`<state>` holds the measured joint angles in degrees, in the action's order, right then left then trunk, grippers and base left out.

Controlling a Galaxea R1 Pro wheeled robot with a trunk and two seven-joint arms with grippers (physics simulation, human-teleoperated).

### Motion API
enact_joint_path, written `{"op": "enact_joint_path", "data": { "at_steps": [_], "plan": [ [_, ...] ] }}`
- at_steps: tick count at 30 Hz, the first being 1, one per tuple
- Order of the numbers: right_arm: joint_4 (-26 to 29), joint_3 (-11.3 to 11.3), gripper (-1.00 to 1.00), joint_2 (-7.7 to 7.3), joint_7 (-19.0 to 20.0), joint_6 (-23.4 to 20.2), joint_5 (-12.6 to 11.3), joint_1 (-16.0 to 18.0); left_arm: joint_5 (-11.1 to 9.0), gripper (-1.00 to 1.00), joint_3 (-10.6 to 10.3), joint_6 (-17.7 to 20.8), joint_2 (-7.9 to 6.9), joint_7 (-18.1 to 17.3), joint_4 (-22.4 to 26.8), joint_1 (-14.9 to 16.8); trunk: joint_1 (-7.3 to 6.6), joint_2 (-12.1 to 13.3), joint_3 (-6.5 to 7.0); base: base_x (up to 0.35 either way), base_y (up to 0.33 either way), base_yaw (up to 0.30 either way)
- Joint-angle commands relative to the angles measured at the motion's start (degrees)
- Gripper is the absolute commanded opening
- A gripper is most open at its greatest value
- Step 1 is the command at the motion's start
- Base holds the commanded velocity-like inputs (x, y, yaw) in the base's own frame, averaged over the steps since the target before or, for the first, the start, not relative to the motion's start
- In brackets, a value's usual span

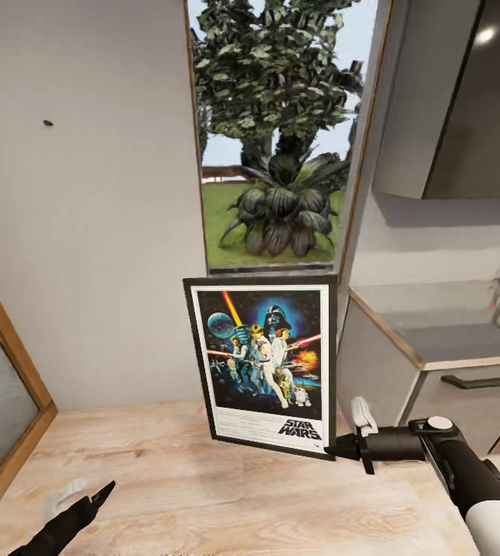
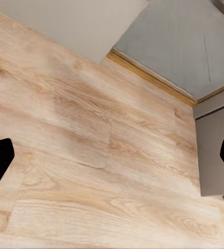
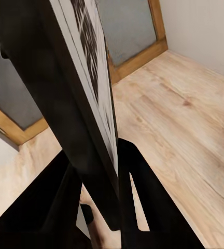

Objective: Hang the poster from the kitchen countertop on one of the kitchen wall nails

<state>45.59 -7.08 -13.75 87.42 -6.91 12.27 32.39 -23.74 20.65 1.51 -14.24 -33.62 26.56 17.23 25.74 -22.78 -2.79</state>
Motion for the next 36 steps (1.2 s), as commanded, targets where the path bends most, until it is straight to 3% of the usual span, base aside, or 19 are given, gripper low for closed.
{"op": "enact_joint_path", "data": {
  "at_steps": [1,25,36],
  "plan": [
    [0.1,-0.2,-1.0,0.04,0.4,-0.7,0.4,0.0,-0.3,1.0,0.1,0.2,0.0,-0.3,-0.1,0.1,0.04,-0.1,-0.13,0.0,0.293,0.291],
    [0.1,-0.2,-1.0,0.04,0.4,-0.7,0.4,0.0,-0.3,1.0,0.1,0.2,0.0,-0.4,-0.1,0.1,0.04,-0.1,-0.13,0.0,0.293,0.289],
    [0.1,-0.4,-1.0,0.04,0.4,-0.8,0.3,0.0,-0.3,1.0,0.1,0.1,0.0,-0.5,-0.1,0.1,0.04,-0.1,-0.13,0.0,0.291,0.057]
  ]
}}
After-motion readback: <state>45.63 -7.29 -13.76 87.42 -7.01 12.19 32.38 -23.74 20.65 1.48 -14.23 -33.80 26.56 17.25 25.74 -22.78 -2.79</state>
